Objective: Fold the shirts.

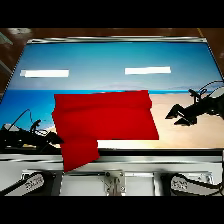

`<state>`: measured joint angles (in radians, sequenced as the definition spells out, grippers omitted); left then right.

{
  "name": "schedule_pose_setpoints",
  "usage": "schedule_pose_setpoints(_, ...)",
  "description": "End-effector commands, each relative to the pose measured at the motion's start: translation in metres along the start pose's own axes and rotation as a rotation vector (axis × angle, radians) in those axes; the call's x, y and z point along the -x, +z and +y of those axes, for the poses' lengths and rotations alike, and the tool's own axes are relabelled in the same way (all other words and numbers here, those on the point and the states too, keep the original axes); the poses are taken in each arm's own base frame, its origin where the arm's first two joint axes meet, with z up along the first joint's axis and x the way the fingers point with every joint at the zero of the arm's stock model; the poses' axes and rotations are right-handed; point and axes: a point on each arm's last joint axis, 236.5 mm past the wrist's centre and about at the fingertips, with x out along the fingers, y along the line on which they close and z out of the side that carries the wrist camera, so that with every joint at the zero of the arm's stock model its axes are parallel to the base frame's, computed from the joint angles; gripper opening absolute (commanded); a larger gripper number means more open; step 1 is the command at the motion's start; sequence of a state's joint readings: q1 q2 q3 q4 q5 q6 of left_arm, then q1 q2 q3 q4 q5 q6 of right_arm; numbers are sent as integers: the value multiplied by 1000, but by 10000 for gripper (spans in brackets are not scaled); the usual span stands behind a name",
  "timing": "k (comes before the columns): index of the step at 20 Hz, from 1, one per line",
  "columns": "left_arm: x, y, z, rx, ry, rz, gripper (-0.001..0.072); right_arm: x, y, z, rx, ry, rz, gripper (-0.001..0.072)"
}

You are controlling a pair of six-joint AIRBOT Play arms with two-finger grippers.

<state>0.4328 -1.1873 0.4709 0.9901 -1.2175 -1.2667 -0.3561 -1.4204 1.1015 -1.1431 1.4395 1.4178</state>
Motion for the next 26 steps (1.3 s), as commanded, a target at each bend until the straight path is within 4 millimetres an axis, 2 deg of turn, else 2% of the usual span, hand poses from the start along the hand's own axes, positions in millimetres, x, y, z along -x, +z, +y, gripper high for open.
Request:
schedule_pose_setpoints(1,-17,8,-13,0,-28,-21,588,-1,0,5,-9,15,-2,642)
schedule_pose_setpoints(4,-29,12,-31,0,-64,-24,585,-6,-2,14,23,6,12,642)
schedule_pose_setpoints(5,-33,9,-32,-7,-60,-6,519,-8,-3,17,37,0,18,642)
schedule_pose_setpoints(6,-34,7,-32,-14,-58,3,313,-10,-4,20,48,-3,22,642)
schedule_pose_setpoints(7,-34,5,-33,-17,-62,10,160,-11,-5,21,55,-5,25,643)
schedule_pose_setpoints(8,-33,1,-35,-42,-70,28,88,-11,-6,21,59,-12,30,643)
schedule_pose_setpoints(9,-31,-3,-37,-69,-79,48,49,-11,-10,15,66,-38,46,643)
schedule_pose_setpoints(12,-26,-6,-38,-68,-99,62,50,-18,-35,-14,34,-99,138,643)
schedule_pose_setpoints(15,-22,-9,-37,-82,-115,71,50,-48,-52,-11,-53,11,160,643)
schedule_pose_setpoints(17,-22,-11,-38,-83,-121,81,50,-71,-59,-11,-63,10,152,643)
schedule_pose_setpoints(20,-21,-12,-38,-82,-122,84,50,-94,-59,-11,-82,-6,113,643)
schedule_pose_setpoints(24,-21,-12,-38,-83,-122,84,50,-106,-48,-4,-90,-20,50,642)
schedule_pose_setpoints(26,-21,-12,-38,-85,-122,83,50,-115,-49,3,-68,-33,55,635)
